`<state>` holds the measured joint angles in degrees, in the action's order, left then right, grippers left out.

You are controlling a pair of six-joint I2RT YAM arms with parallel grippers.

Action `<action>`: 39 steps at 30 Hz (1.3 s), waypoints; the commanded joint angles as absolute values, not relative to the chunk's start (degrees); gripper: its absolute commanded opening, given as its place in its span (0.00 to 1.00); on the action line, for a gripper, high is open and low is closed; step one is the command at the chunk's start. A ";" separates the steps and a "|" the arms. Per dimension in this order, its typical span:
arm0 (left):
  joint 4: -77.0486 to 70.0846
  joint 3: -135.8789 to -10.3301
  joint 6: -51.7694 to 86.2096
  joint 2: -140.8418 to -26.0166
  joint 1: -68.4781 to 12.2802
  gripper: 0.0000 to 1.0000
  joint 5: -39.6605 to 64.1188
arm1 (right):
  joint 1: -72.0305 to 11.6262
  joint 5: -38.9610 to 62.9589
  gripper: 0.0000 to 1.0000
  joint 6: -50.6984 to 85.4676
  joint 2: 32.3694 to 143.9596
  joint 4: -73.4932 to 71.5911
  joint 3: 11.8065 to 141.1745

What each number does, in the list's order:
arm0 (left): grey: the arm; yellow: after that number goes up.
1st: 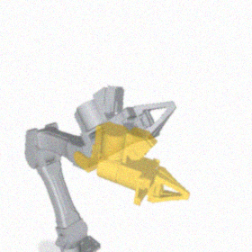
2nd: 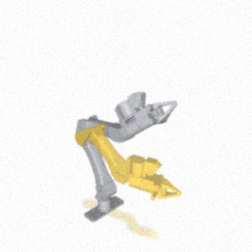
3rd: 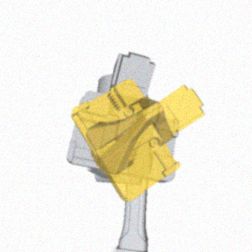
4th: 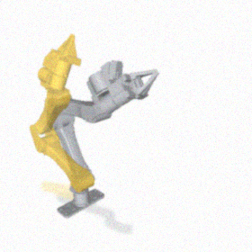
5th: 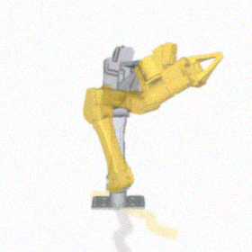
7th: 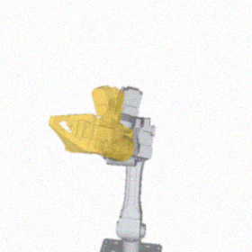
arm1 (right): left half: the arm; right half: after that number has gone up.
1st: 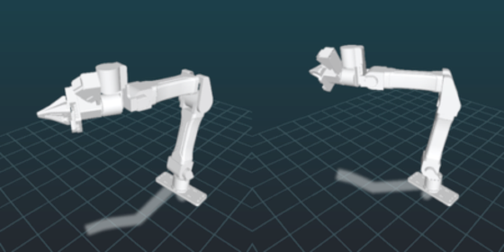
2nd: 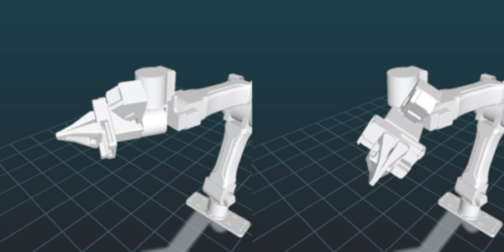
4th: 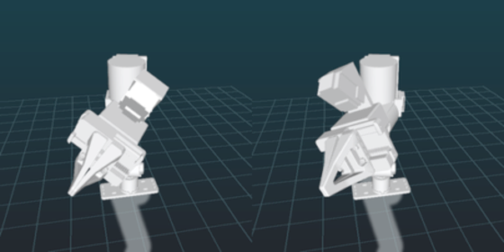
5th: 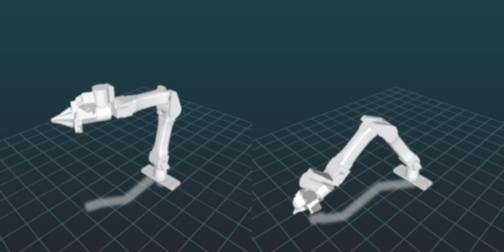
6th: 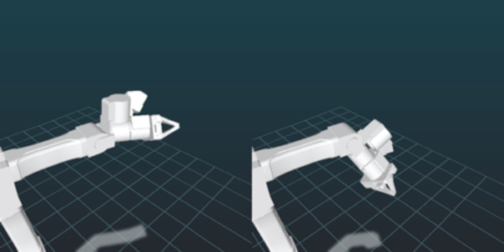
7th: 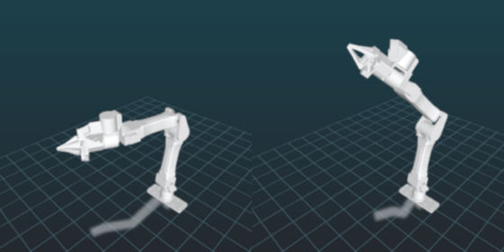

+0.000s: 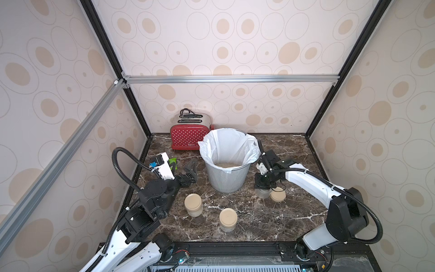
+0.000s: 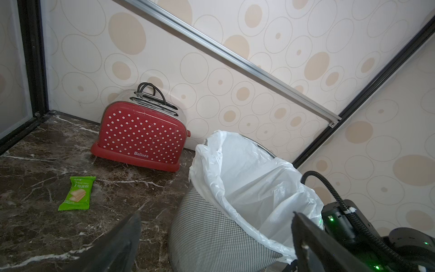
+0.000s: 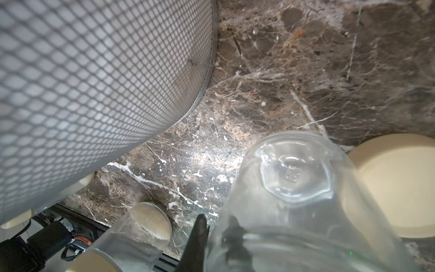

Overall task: Empty moldy rice from jars
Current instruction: Place the jar at the center of the board.

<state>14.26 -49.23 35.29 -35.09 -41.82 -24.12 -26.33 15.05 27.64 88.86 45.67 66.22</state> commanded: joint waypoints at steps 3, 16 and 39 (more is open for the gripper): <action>14.58 -49.04 37.51 -35.04 -41.84 0.99 -23.58 | -26.04 16.85 0.00 28.04 90.50 44.14 65.39; 14.67 -48.71 38.47 -34.82 -41.84 0.99 -22.94 | -24.14 18.37 0.00 27.86 92.04 42.89 63.63; 15.34 -48.60 38.85 -34.99 -41.84 0.99 -22.68 | -23.36 15.45 0.36 26.89 91.47 46.80 67.98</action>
<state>14.50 -48.51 38.02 -35.00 -41.82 -22.39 -23.62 16.88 27.40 92.42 44.16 65.95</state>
